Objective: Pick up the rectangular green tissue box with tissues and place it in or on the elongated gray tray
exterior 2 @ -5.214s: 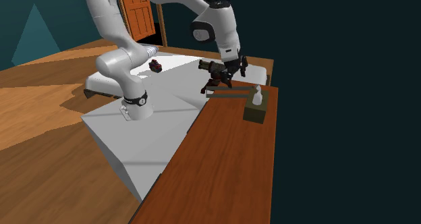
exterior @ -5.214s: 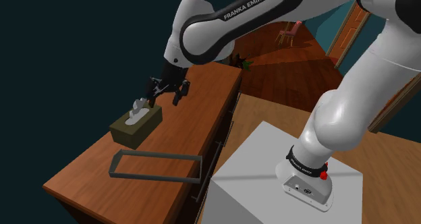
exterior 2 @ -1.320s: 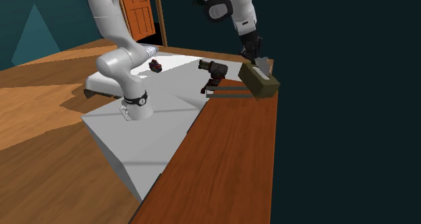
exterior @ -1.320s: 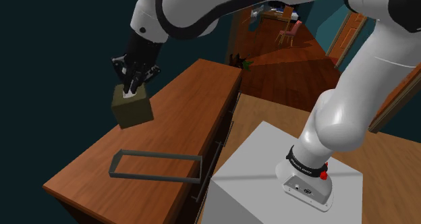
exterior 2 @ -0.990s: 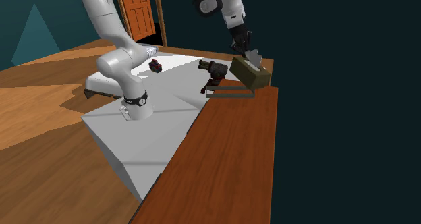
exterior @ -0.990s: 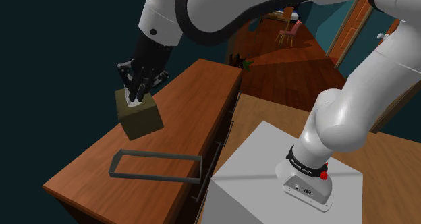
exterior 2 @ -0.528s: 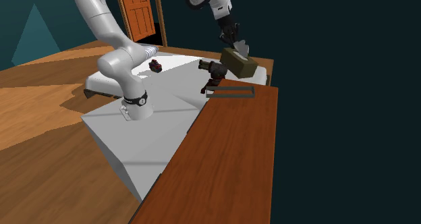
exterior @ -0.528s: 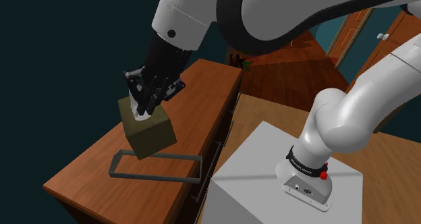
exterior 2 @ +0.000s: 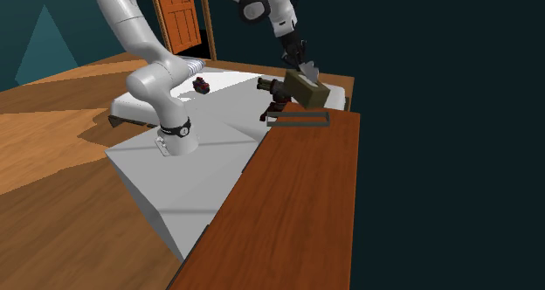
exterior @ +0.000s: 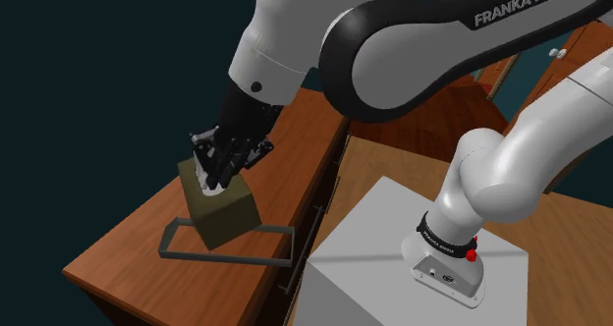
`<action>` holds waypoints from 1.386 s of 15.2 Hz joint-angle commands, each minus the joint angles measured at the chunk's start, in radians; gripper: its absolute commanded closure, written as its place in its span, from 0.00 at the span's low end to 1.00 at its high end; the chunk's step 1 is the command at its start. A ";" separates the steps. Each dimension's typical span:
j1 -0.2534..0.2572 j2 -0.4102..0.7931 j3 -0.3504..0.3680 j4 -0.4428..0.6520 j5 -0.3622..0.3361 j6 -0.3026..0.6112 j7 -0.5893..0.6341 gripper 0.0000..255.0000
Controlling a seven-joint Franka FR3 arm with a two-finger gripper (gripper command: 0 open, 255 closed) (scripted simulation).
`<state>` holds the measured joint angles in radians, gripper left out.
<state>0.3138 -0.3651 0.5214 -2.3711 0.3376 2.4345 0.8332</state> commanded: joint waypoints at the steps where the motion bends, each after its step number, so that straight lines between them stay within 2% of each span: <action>1: 0.000 0.012 0.007 -0.016 0.001 0.029 0.000 1.00; 13: -0.002 0.103 0.045 -0.111 0.000 0.211 -0.004 1.00; 21: -0.002 0.105 0.045 -0.112 0.000 0.214 -0.003 1.00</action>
<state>0.3115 -0.2600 0.5666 -2.4830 0.3376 2.6486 0.8298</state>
